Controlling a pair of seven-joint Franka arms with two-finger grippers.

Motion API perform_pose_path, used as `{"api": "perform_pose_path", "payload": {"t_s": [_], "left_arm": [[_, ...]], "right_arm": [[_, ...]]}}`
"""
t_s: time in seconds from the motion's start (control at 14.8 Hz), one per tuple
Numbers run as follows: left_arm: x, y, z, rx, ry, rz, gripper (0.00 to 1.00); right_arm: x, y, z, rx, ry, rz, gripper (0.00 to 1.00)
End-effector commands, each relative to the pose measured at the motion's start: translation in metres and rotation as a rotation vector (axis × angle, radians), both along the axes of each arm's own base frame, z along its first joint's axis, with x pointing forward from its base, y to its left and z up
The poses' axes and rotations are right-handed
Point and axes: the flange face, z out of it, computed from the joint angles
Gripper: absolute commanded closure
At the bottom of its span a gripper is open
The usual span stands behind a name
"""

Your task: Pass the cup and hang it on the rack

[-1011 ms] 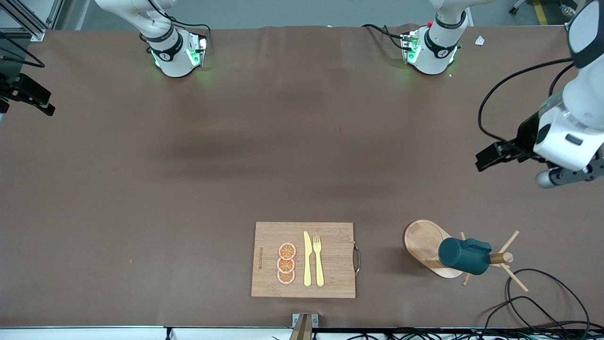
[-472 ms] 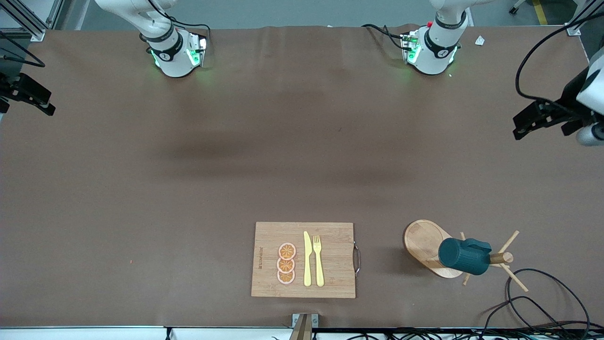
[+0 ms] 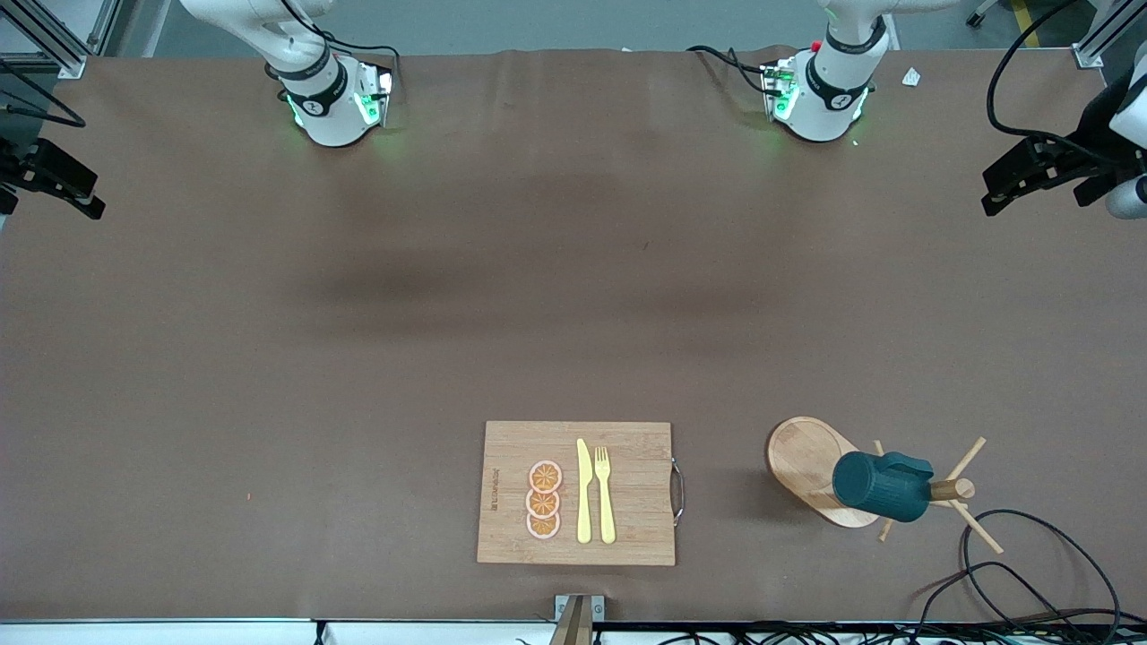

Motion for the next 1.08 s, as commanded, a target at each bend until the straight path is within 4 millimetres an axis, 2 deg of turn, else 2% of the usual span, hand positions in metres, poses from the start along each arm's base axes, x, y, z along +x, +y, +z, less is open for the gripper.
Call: {"api": "perform_pose_path", "payload": {"t_s": [0.0,0.34,0.61,1.01], "left_arm": [[-0.018,-0.001,-0.002,-0.028,0.009,-0.044,0.0],[-0.029,0.004,-0.012,-0.035,-0.017,-0.062,0.0],[-0.027,-0.002,-0.016,-0.035,-0.012,-0.086,0.0],[-0.024,0.007,-0.012,-0.038,-0.019,-0.13,0.0]], "right_arm": [[-0.003,0.002,0.003,-0.012,-0.006,0.006,0.0],[-0.003,-0.001,0.004,-0.012,-0.009,0.003,0.0],[-0.003,-0.002,0.005,-0.015,-0.012,0.016,0.0],[-0.004,-0.005,0.002,-0.009,-0.008,0.011,0.0]]}}
